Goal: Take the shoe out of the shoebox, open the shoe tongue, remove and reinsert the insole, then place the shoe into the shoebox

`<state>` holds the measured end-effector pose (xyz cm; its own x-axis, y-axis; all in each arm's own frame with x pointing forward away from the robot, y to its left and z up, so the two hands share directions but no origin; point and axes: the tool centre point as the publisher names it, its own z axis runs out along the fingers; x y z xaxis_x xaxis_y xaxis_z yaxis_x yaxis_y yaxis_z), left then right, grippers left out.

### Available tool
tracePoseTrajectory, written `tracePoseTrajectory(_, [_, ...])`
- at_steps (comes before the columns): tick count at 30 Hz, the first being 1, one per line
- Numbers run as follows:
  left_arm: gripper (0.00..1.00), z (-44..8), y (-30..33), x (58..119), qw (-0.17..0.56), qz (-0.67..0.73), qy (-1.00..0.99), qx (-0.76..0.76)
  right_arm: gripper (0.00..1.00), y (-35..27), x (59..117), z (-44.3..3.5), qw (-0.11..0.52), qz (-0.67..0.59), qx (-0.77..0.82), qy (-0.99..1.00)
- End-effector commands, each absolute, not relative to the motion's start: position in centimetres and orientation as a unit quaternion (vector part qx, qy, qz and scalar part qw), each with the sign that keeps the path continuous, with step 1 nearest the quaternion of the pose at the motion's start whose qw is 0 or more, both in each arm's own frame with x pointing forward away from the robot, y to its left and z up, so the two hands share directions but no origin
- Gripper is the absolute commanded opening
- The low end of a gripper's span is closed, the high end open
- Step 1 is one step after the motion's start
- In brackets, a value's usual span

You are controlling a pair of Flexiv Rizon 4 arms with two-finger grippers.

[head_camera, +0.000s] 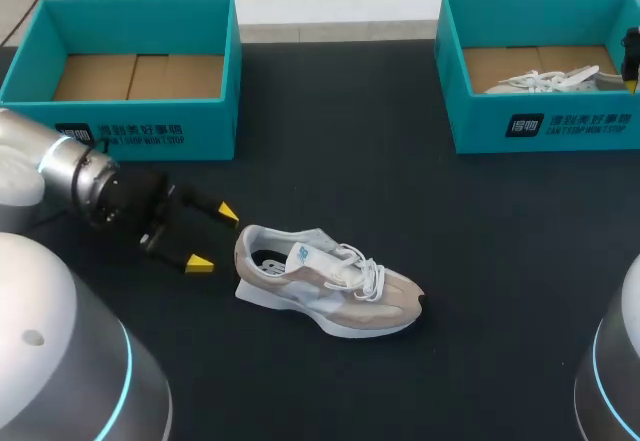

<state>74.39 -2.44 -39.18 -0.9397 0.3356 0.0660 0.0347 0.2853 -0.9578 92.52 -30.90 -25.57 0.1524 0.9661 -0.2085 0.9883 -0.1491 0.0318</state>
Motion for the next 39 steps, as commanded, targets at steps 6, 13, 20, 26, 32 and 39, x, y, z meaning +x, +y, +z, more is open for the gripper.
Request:
tracePoseTrajectory(6, [1.0,-40.4,-3.5,73.8,0.129,0.599,-0.782,-0.112,1.0,-30.9,92.4,-25.6,0.081,-0.068,0.755,0.647])
tracePoseTrajectory(13, [1.0,-40.8,-4.4,74.1,0.131,0.6,-0.781,-0.113,1.0,-30.9,92.4,-25.6,0.081,-0.068,0.755,0.647])
tracePoseTrajectory(20, [1.0,-40.6,-5.6,73.6,0.143,0.604,-0.775,-0.117,1.0,-30.9,92.4,-25.6,0.081,-0.068,0.755,0.647])
tracePoseTrajectory(26, [1.0,-41.0,-6.2,72.9,0.156,0.595,-0.781,-0.108,1.0,-30.9,92.4,-25.6,0.081,-0.068,0.755,0.647])
tracePoseTrajectory(32, [1.0,-40.9,-6.5,72.4,0.152,0.583,-0.791,-0.107,1.0,-30.9,92.4,-25.6,0.081,-0.068,0.755,0.647])
tracePoseTrajectory(39, [1.0,-40.7,-7.0,72.2,0.154,0.567,-0.802,-0.109,1.0,-30.9,92.4,-25.6,0.081,-0.068,0.755,0.647])
